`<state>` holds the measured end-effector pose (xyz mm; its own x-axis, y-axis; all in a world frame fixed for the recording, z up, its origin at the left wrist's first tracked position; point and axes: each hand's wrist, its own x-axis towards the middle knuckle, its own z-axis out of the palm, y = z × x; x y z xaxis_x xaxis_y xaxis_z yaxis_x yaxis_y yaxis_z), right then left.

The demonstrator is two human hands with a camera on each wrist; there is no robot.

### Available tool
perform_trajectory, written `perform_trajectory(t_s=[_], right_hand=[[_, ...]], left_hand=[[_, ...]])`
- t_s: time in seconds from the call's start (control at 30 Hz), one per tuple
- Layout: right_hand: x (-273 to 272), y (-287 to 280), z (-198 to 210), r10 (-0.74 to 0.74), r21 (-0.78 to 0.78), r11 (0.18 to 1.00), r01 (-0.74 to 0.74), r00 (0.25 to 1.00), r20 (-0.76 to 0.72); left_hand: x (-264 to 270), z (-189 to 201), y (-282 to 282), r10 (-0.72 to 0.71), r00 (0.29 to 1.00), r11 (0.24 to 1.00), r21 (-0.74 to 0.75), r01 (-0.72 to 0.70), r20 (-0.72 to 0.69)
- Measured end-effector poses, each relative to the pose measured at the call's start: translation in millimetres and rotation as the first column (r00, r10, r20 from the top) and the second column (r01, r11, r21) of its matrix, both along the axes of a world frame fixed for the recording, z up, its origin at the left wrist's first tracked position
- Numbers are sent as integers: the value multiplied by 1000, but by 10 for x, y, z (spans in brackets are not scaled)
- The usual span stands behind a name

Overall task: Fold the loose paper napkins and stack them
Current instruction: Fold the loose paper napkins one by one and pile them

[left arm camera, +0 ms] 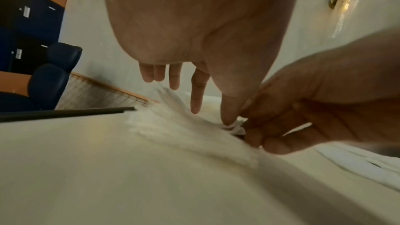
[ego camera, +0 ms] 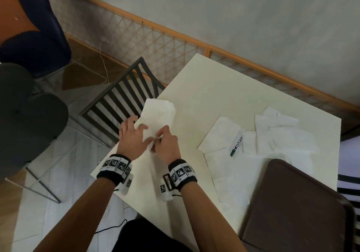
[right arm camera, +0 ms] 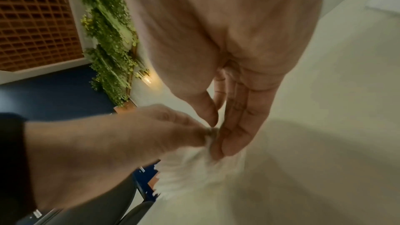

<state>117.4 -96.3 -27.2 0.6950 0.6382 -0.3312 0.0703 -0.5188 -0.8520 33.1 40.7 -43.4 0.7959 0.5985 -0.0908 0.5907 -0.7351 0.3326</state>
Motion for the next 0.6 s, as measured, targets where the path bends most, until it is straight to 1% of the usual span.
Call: perform_trajectory(t_s=[0.07, 0.13, 0.2, 0.27, 0.33, 0.37, 0.43, 0.47, 0.5, 0.53, 0.6], right_hand=[[27, -110, 42, 3, -50, 999, 0, 998, 57], [102, -312, 116, -19, -88, 996, 33, 987, 160], [244, -619, 178, -46, -141, 986, 85, 964, 262], [417, -1016, 159, -80, -246, 954, 172, 936, 344], [531, -1434, 102, -95, -398, 876, 273, 906, 413], [553, -1625, 62, -85, -491, 811, 318, 894, 439], [554, -1944, -10, -79, -641, 669, 377, 893, 443], [550, -2060, -48, -99, -676, 630, 383, 903, 419], [561, -2143, -95, -130, -681, 628, 376, 914, 385], [587, -2205, -140, -154, -662, 656, 362, 923, 352], [627, -2266, -179, -152, -619, 723, 308, 944, 293]], left_hand=[[3, -35, -114, -15, 999, 999, 33, 16, -31], [-12, -71, -183, -14, 997, 999, 33, 16, -71], [-34, -84, -229, -5, 996, 999, 34, 8, -89], [-64, -73, -299, 1, 998, 999, 46, 2, -68], [-91, -21, -410, 4, 1000, 996, 83, -6, 27], [-97, 10, -486, -1, 996, 996, 91, -7, 90], [-93, 68, -677, -25, 980, 999, 50, 15, 198], [-87, 94, -783, -43, 972, 999, 11, 42, 232], [-77, 109, -885, -67, 964, 997, -24, 75, 259], [-58, 109, -976, -97, 954, 991, -58, 118, 283], [-15, 98, -1140, -165, 934, 968, -132, 215, 316]])
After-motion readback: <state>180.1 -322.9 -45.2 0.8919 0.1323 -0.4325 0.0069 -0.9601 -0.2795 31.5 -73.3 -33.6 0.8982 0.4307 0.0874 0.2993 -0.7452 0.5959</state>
